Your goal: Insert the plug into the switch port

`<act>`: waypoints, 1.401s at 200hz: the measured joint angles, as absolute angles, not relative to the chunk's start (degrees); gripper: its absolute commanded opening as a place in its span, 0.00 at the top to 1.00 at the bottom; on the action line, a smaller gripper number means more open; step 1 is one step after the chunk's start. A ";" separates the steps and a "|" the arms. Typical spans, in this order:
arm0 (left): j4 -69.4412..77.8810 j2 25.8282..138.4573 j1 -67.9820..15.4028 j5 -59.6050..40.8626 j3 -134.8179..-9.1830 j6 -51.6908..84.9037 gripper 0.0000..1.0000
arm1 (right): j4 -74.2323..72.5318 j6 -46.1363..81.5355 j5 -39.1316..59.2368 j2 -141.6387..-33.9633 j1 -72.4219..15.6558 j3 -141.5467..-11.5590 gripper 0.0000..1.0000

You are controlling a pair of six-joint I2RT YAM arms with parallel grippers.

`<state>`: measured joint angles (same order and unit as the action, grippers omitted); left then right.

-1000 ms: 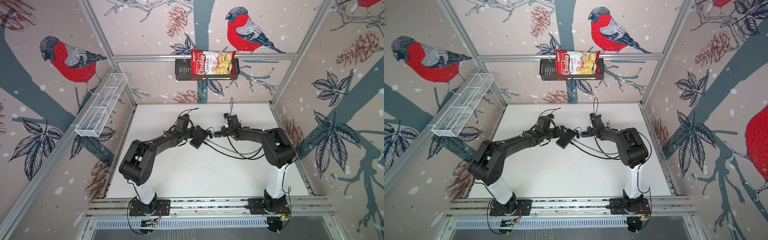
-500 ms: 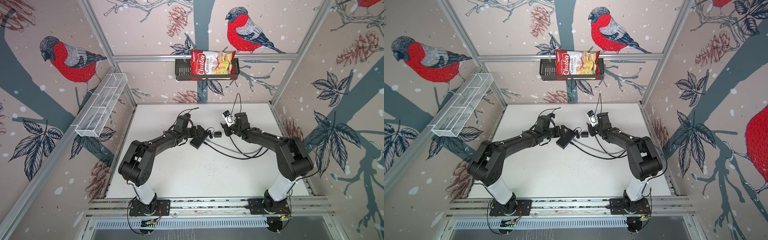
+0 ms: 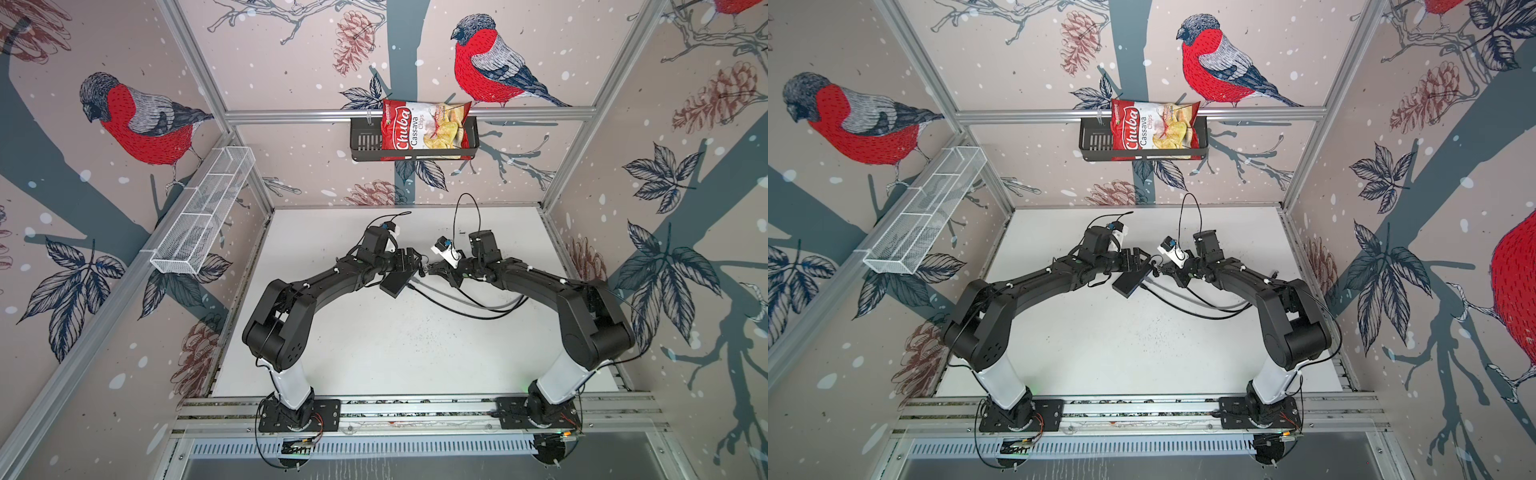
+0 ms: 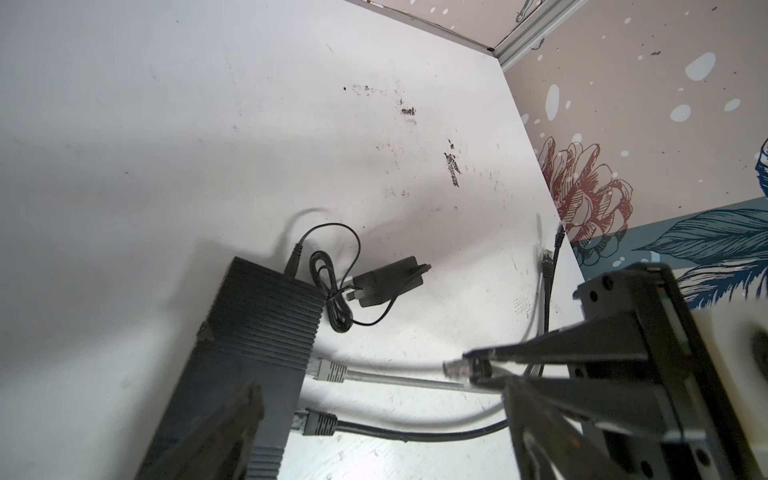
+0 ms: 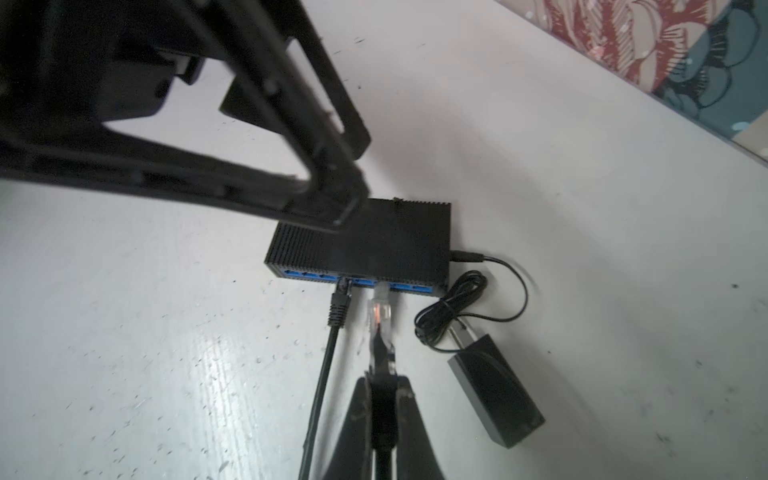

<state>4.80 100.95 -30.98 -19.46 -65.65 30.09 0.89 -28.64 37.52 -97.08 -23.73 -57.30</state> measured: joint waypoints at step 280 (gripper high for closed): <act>-1.58 99.02 -39.90 15.00 -63.57 -11.31 0.19 | 17.72 -33.23 46.04 -106.04 -23.49 -67.42 0.95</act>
<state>-1.58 99.02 -39.90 15.00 -63.57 -11.31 17.72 -33.23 46.04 -106.04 -23.49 -67.42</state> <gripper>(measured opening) 0.811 0.092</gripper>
